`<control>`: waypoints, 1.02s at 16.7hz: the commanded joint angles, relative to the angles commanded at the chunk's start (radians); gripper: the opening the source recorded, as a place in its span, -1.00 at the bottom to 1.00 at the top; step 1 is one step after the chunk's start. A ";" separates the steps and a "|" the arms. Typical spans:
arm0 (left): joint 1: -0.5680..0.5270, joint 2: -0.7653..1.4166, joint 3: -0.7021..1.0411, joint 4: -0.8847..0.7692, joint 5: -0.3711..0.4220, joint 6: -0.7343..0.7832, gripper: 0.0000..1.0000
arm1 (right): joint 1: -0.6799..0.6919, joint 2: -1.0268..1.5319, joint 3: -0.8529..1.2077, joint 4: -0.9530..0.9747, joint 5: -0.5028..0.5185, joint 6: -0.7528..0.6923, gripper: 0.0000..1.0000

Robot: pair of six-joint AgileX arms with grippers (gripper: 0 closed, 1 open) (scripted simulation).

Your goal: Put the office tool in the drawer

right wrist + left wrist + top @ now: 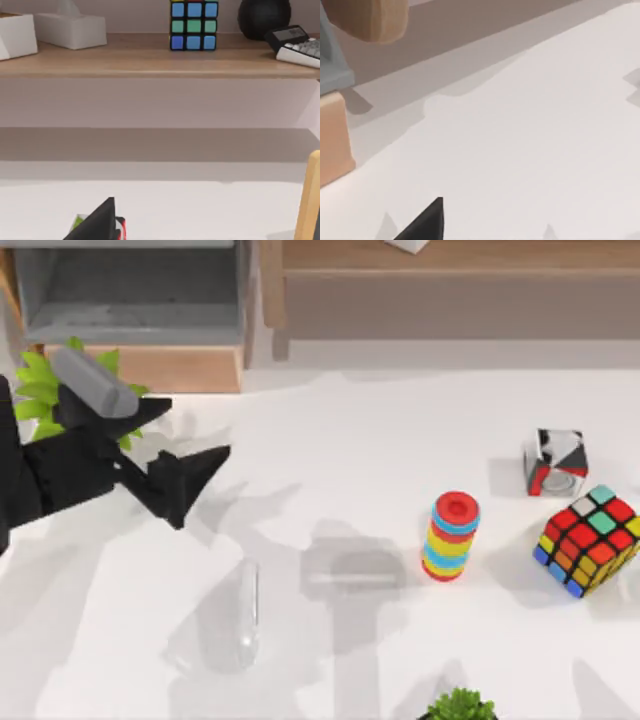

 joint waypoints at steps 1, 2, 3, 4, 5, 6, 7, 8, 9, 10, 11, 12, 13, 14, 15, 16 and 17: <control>-0.035 -0.012 0.013 -0.045 -0.009 -0.045 1.00 | 0.000 0.000 0.000 0.000 0.000 0.000 1.00; -0.070 -0.025 0.027 -0.090 -0.019 -0.087 1.00 | 0.000 0.000 0.000 0.000 0.000 0.000 1.00; -0.104 -0.037 0.041 -0.136 -0.031 -0.127 1.00 | 0.000 0.000 0.000 0.000 0.000 0.000 1.00; -0.139 -0.049 0.056 -0.182 -0.045 -0.164 1.00 | 0.000 0.000 0.000 0.000 0.000 0.000 1.00; -0.172 -0.060 0.071 -0.229 -0.059 -0.200 1.00 | 0.000 0.000 0.000 0.000 0.000 0.000 1.00; -0.204 -0.069 0.085 -0.278 -0.076 -0.234 1.00 | 0.000 0.000 0.000 0.000 0.000 0.000 1.00; -0.234 -0.077 0.100 -0.327 -0.094 -0.270 1.00 | 0.000 0.000 0.000 0.000 0.000 0.000 1.00; -0.262 -0.084 0.114 -0.377 -0.114 -0.307 1.00 | 0.000 0.000 0.000 0.000 0.000 0.000 1.00; -0.287 -0.089 0.130 -0.428 -0.137 -0.345 1.00 | 0.000 0.000 0.000 0.000 0.000 0.000 1.00; -0.308 -0.094 0.147 -0.479 -0.162 -0.385 1.00 | 0.000 0.000 0.000 0.000 0.000 0.000 1.00; -0.325 -0.099 0.166 -0.529 -0.190 -0.426 1.00 | 0.000 0.000 0.000 0.000 0.000 0.000 1.00; -0.338 -0.103 0.185 -0.578 -0.220 -0.469 1.00 | 0.000 0.000 0.000 0.000 0.000 0.000 1.00; -0.350 -0.107 0.206 -0.624 -0.249 -0.511 1.00 | 0.000 0.000 0.000 0.000 0.000 0.000 1.00; -0.360 -0.112 0.226 -0.669 -0.277 -0.554 1.00 | 0.000 0.000 0.000 0.000 0.000 0.000 1.00; -0.371 -0.119 0.247 -0.710 -0.302 -0.596 1.00 | 0.000 0.000 0.000 0.000 0.000 0.000 1.00; -0.384 -0.125 0.267 -0.750 -0.326 -0.637 1.00 | 0.000 0.000 0.000 0.000 0.000 0.000 1.00; -0.401 -0.131 0.287 -0.791 -0.350 -0.675 1.00 | 0.000 0.000 0.000 0.000 0.000 0.000 1.00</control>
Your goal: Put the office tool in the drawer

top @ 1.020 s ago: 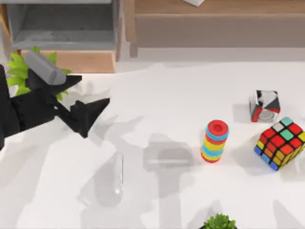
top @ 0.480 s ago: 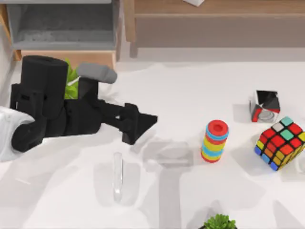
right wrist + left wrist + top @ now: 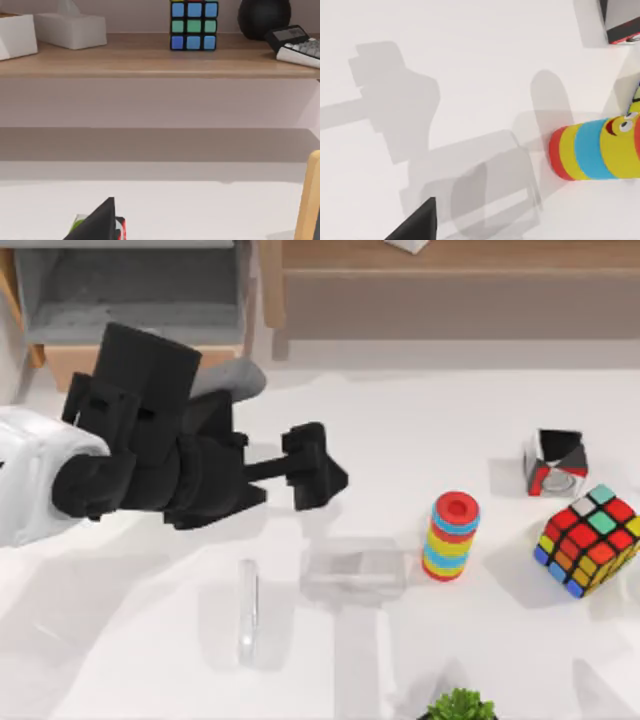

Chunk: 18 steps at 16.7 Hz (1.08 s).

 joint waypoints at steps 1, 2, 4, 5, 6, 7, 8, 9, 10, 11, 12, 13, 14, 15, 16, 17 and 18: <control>-0.018 -0.005 0.020 -0.042 -0.025 -0.037 1.00 | 0.000 0.000 0.000 0.000 0.000 0.000 1.00; -0.039 -0.006 0.044 -0.090 -0.057 -0.068 1.00 | 0.000 0.000 0.000 0.000 0.000 0.000 1.00; -0.079 0.001 0.094 -0.199 -0.133 -0.121 1.00 | 0.000 0.000 0.000 0.000 0.000 0.000 1.00; -0.099 0.008 0.121 -0.258 -0.178 -0.145 1.00 | 0.000 0.000 0.000 0.000 0.000 0.000 1.00; -0.117 0.016 0.146 -0.323 -0.225 -0.167 1.00 | 0.000 0.000 0.000 0.000 0.000 0.000 1.00; -0.136 0.025 0.171 -0.391 -0.273 -0.188 1.00 | 0.000 0.000 0.000 0.000 0.000 0.000 1.00; -0.154 0.033 0.190 -0.459 -0.320 -0.208 1.00 | 0.000 0.000 0.000 0.000 0.000 0.000 1.00; -0.173 0.042 0.208 -0.528 -0.367 -0.228 1.00 | 0.000 0.000 0.000 0.000 0.000 0.000 1.00; -0.192 0.054 0.222 -0.587 -0.407 -0.243 1.00 | 0.000 0.000 0.000 0.000 0.000 0.000 1.00; -0.210 0.067 0.234 -0.644 -0.445 -0.257 1.00 | 0.000 0.000 0.000 0.000 0.000 0.000 1.00; -0.226 0.084 0.244 -0.685 -0.475 -0.264 1.00 | 0.000 0.000 0.000 0.000 0.000 0.000 1.00; -0.242 0.102 0.254 -0.725 -0.503 -0.269 1.00 | 0.000 0.000 0.000 0.000 0.000 0.000 1.00; -0.252 0.116 0.259 -0.745 -0.522 -0.270 1.00 | 0.000 0.000 0.000 0.000 0.000 0.000 1.00; -0.262 0.129 0.264 -0.763 -0.539 -0.270 1.00 | 0.000 0.000 0.000 0.000 0.000 0.000 1.00; -0.263 0.130 0.264 -0.764 -0.540 -0.270 1.00 | 0.000 0.000 0.000 0.000 0.000 0.000 1.00; -0.263 0.130 0.264 -0.764 -0.540 -0.270 1.00 | 0.000 0.000 0.000 0.000 0.000 0.000 1.00; -0.263 0.130 0.264 -0.764 -0.540 -0.270 1.00 | 0.000 0.000 0.000 0.000 0.000 0.000 1.00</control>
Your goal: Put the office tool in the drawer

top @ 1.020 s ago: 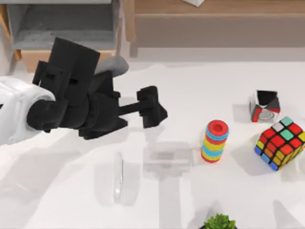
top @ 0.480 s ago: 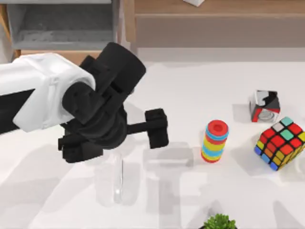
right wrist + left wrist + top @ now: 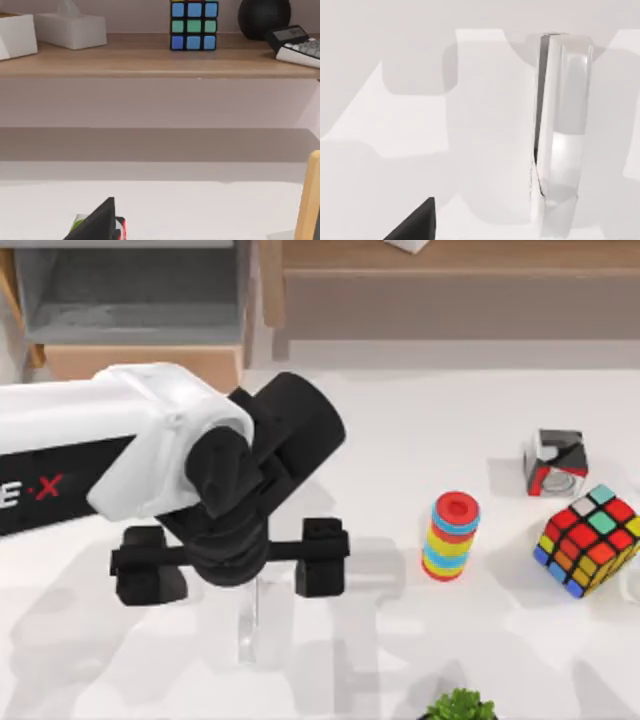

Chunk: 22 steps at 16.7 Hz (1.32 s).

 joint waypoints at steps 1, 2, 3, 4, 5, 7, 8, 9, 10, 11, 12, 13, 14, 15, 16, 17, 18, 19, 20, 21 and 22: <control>0.000 0.000 0.000 0.000 0.000 0.000 1.00 | 0.000 0.000 0.000 0.000 0.000 0.000 1.00; 0.000 0.000 0.000 0.000 0.000 0.000 1.00 | 0.000 0.000 0.000 0.000 0.000 0.000 1.00; 0.004 -0.003 -0.003 0.002 0.001 0.001 1.00 | 0.000 0.000 0.000 0.000 0.000 0.000 1.00; 0.004 0.000 -0.004 0.005 0.001 0.001 1.00 | 0.000 0.000 0.000 0.000 0.000 0.000 1.00; 0.005 0.010 -0.011 0.018 0.001 0.004 1.00 | 0.000 0.000 0.000 0.000 0.000 0.000 1.00; 0.011 0.043 -0.034 0.075 0.002 0.012 1.00 | 0.000 0.000 0.000 0.000 0.000 0.000 1.00; 0.015 0.065 -0.050 0.118 0.002 0.016 1.00 | 0.000 0.000 0.000 0.000 0.000 0.000 1.00; 0.020 0.087 -0.067 0.165 0.003 0.021 1.00 | 0.000 0.000 0.000 0.000 0.000 0.000 1.00; 0.024 0.110 -0.084 0.208 0.004 0.026 1.00 | 0.000 0.000 0.000 0.000 0.000 0.000 1.00; 0.029 0.130 -0.099 0.241 0.005 0.031 1.00 | 0.000 0.000 0.000 0.000 0.000 0.000 1.00; 0.032 0.145 -0.110 0.264 0.005 0.034 1.00 | 0.000 0.000 0.000 0.000 0.000 0.000 1.00; 0.034 0.153 -0.117 0.276 0.005 0.036 1.00 | 0.000 0.000 0.000 0.000 0.000 0.000 1.00; 0.034 0.155 -0.118 0.278 0.006 0.037 1.00 | 0.000 0.000 0.000 0.000 0.000 0.000 1.00; 0.034 0.155 -0.118 0.278 0.006 0.037 1.00 | 0.000 0.000 0.000 0.000 0.000 0.000 1.00; 0.034 0.155 -0.118 0.278 0.006 0.037 1.00 | 0.000 0.000 0.000 0.000 0.000 0.000 1.00; 0.034 0.155 -0.118 0.278 0.006 0.037 1.00 | 0.000 0.000 0.000 0.000 0.000 0.000 1.00; 0.034 0.155 -0.118 0.278 0.006 0.037 0.85 | 0.000 0.000 0.000 0.000 0.000 0.000 1.00; 0.034 0.155 -0.118 0.278 0.006 0.037 0.70 | 0.000 0.000 0.000 0.000 0.000 0.000 1.00; 0.034 0.155 -0.118 0.278 0.006 0.037 0.55 | 0.000 0.000 0.000 0.000 0.000 0.000 1.00; 0.034 0.155 -0.118 0.278 0.006 0.037 0.40 | 0.000 0.000 0.000 0.000 0.000 0.000 1.00; 0.034 0.155 -0.118 0.278 0.006 0.037 0.25 | 0.000 0.000 0.000 0.000 0.000 0.000 1.00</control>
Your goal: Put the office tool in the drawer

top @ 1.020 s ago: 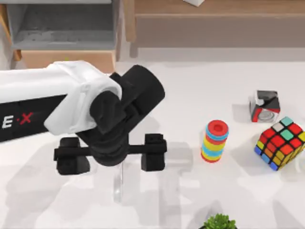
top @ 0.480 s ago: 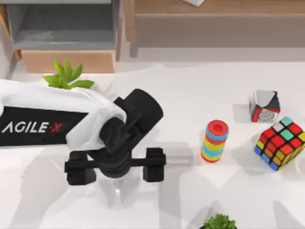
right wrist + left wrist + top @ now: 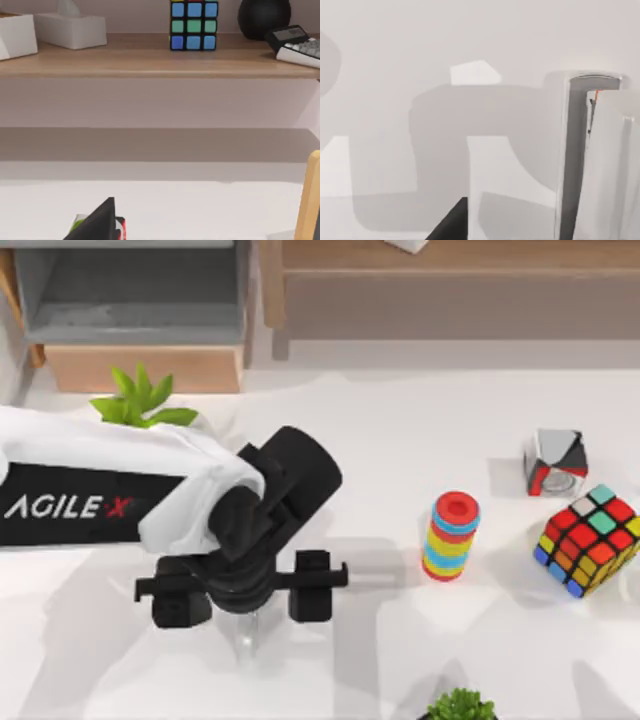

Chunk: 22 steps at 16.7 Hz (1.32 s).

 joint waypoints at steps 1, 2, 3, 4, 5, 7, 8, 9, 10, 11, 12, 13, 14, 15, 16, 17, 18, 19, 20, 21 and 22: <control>0.000 0.000 0.000 0.000 0.000 0.000 0.10 | 0.000 0.000 0.000 0.000 0.000 0.000 1.00; 0.000 0.000 0.000 0.000 0.000 0.000 -0.06 | 0.000 0.000 0.000 0.000 0.000 0.000 1.00; 0.000 0.000 0.000 0.000 0.000 0.000 -0.21 | 0.000 0.000 0.000 0.000 0.000 0.000 1.00; 0.000 0.000 0.000 0.000 0.000 0.000 -0.36 | 0.000 0.000 0.000 0.000 0.000 0.000 1.00; 0.000 0.000 0.000 0.000 0.000 0.000 -0.51 | 0.000 0.000 0.000 0.000 0.000 0.000 1.00; 0.000 0.000 0.000 0.000 0.000 0.000 -0.81 | 0.000 0.000 0.000 0.000 0.000 0.000 1.00; 0.000 0.000 0.000 0.000 0.000 0.000 -0.96 | 0.000 0.000 0.000 0.000 0.000 0.000 1.00; 0.000 0.000 0.000 0.000 0.000 0.000 -1.00 | 0.000 0.000 0.000 0.000 0.000 0.000 1.00; 0.000 0.000 0.000 0.000 0.000 0.000 -1.00 | 0.000 0.000 0.000 0.000 0.000 0.000 1.00; 0.000 0.000 0.000 0.000 0.000 0.000 -1.00 | 0.000 0.000 0.000 0.000 0.000 0.000 1.00; 0.000 0.000 0.000 0.000 0.000 0.000 -1.00 | 0.000 0.000 0.000 0.000 0.000 0.000 1.00; 0.000 0.000 0.000 0.000 0.000 0.000 -1.00 | 0.000 0.000 0.000 0.000 0.000 0.000 1.00; 0.000 0.000 0.000 0.000 0.000 0.000 -1.00 | 0.000 0.000 0.000 0.000 0.000 0.000 1.00; 0.000 0.000 0.000 0.000 0.000 0.000 -1.00 | 0.000 0.000 0.000 0.000 0.000 0.000 1.00; 0.000 0.000 0.000 0.000 0.000 0.000 -1.00 | 0.000 0.000 0.000 0.000 0.000 0.000 1.00; -0.002 -0.001 0.001 0.000 0.000 0.001 -1.00 | 0.000 0.000 0.000 0.000 0.000 0.000 1.00; -0.002 -0.005 0.004 -0.004 0.000 0.001 -1.00 | 0.000 0.000 0.000 0.000 0.000 0.000 1.00; -0.002 -0.014 0.013 -0.017 0.000 0.000 -1.00 | 0.000 0.000 0.000 0.000 0.000 0.000 1.00; -0.002 -0.023 0.023 -0.037 0.000 0.000 -1.00 | 0.000 0.000 0.000 0.000 0.000 0.000 1.00; -0.002 -0.031 0.031 -0.064 0.000 0.000 -1.00 | 0.000 0.000 0.000 0.000 0.000 0.000 1.00; -0.002 -0.041 0.040 -0.092 0.000 0.000 -1.00 | 0.000 0.000 0.000 0.000 0.000 0.000 1.00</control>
